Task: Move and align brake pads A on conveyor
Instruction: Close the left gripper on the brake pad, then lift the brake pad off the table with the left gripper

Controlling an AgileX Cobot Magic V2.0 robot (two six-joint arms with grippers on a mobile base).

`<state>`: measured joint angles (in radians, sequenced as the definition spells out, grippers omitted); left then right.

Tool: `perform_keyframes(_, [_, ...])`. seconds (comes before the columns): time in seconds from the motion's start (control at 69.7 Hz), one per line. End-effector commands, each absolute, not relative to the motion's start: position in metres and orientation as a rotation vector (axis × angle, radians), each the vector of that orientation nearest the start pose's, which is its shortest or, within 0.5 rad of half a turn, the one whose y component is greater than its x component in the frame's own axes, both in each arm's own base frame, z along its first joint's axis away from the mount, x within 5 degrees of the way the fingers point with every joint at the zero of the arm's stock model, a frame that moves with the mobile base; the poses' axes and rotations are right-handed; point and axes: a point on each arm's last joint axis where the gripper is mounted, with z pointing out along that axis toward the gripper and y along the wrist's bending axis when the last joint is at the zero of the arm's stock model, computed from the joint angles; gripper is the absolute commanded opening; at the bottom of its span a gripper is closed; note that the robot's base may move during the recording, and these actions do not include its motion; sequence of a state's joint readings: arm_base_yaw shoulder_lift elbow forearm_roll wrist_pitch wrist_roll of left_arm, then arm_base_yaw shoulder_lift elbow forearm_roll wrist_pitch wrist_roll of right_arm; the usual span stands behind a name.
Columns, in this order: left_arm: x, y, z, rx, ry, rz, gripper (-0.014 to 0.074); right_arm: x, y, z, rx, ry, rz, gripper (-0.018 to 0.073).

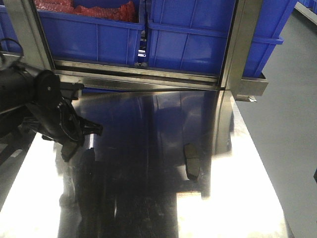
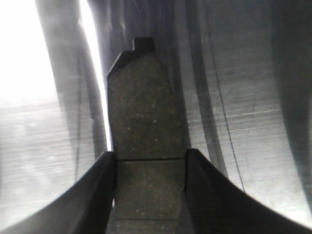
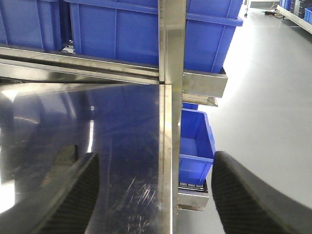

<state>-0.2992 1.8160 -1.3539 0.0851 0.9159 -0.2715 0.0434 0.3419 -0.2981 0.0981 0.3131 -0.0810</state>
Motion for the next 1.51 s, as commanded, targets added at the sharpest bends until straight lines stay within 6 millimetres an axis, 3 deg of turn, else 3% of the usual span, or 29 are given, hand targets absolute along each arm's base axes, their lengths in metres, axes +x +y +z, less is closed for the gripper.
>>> perform_keyframes(0.0, [0.350,-0.101,0.281,0.107,2.670,-0.047,0.0009,0.086,0.006,0.278,-0.050,1.748,0.055,0.0469])
perform_keyframes(0.273, [0.313,-0.088,0.345,0.135,2.438,-0.079,0.0009,0.086,0.006,0.278,-0.050,1.748,0.055,0.0469])
perform_keyframes(0.588, [0.236,-0.062,0.365,0.151,2.215,-0.097,0.0009,0.086,0.006,0.278,-0.050,1.748,0.055,0.0469])
perform_keyframes(0.861, [0.162,-0.042,0.356,0.150,2.019,-0.158,0.0009,0.086,0.006,0.278,-0.050,1.748,0.055,0.0469])
perform_keyframes(1.09, [0.117,-0.030,0.340,0.127,1.916,-0.216,0.0009,0.086,0.006,0.278,-0.050,1.748,0.055,0.0469])
perform_keyframes(1.277, [0.098,-0.024,0.325,0.123,1.887,-0.223,0.0009,0.086,0.006,0.278,-0.050,1.748,0.055,0.0469])
perform_keyframes(1.492, [0.089,-0.023,0.311,0.104,1.901,-0.259,0.0009,0.086,0.006,0.278,-0.050,1.748,0.055,0.0469])
